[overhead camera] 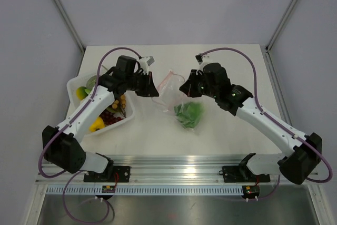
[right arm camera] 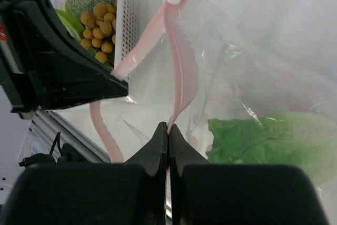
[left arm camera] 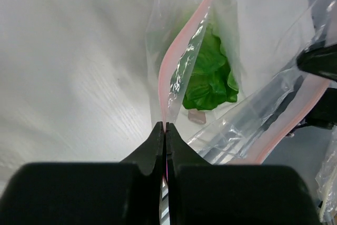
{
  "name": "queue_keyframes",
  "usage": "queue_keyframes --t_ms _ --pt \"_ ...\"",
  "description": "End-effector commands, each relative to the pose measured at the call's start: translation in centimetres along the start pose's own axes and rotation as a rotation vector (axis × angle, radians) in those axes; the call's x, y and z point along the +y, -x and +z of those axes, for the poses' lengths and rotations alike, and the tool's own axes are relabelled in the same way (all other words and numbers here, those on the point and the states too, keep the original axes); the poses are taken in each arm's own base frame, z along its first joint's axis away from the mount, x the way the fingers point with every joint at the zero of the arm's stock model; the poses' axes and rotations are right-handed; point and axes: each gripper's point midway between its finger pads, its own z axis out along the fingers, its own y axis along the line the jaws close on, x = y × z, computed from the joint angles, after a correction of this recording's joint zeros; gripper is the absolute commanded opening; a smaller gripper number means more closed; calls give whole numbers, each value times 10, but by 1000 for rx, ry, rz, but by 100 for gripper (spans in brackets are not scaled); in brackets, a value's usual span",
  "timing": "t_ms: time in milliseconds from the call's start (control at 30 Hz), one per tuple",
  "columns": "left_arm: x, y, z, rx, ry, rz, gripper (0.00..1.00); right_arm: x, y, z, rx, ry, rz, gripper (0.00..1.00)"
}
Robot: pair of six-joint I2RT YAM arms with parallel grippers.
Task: Place the food in the zip-top bag and seal the zipper
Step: Adjust the zipper food storage bag at the center of the board.
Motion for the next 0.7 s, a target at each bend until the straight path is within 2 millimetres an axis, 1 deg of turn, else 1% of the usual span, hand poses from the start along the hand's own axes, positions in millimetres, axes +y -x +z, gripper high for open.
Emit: queue_keyframes --t_ms 0,33,67,100,133,167,200,233,300,333,367,400,433,467,500,533,567,600,633,667 --pt "0 26 -17 -91 14 72 0 27 8 5 1 126 13 0" --pt "2 31 -19 -104 35 72 3 30 8 7 6 139 17 0" --pt "3 35 -22 -110 48 68 12 34 12 7 -5 151 21 0" --pt "5 36 -23 -111 60 66 29 36 13 8 -10 160 27 0" --pt "5 42 -27 -127 69 66 71 40 10 10 1 171 40 0" --pt "5 45 -28 -130 74 65 82 44 11 12 -6 186 50 0" --pt "4 51 -33 -140 87 66 88 46 7 14 5 192 64 0" --pt "4 53 -36 -148 99 68 91 47 3 18 18 193 69 0" --pt "2 58 -46 -162 124 64 90 51 -1 22 28 211 76 0" --pt "2 71 -57 -203 160 74 89 52 -5 23 42 219 77 0" --pt "3 73 -69 -220 199 62 87 53 -6 24 46 224 76 0" --pt "15 81 -80 -260 285 45 86 54 -6 24 45 226 76 0" --pt "21 90 -97 -306 324 26 85 54 -5 23 43 228 75 0" --pt "26 93 -106 -331 341 0 84 55 -5 23 40 230 73 0" --pt "26 95 -120 -364 331 -17 84 56 -2 21 30 235 69 0" --pt "45 95 -133 -388 364 -68 83 55 -2 21 32 232 70 0" --pt "54 95 -140 -406 377 -99 83 57 -1 19 25 238 68 0" --pt "73 94 -158 -448 433 -147 83 57 0 19 21 238 68 0" --pt "87 90 -163 -461 472 -185 83 58 -1 18 20 241 66 0" --pt "105 80 -163 -458 514 -246 83 60 0 17 14 249 64 0"
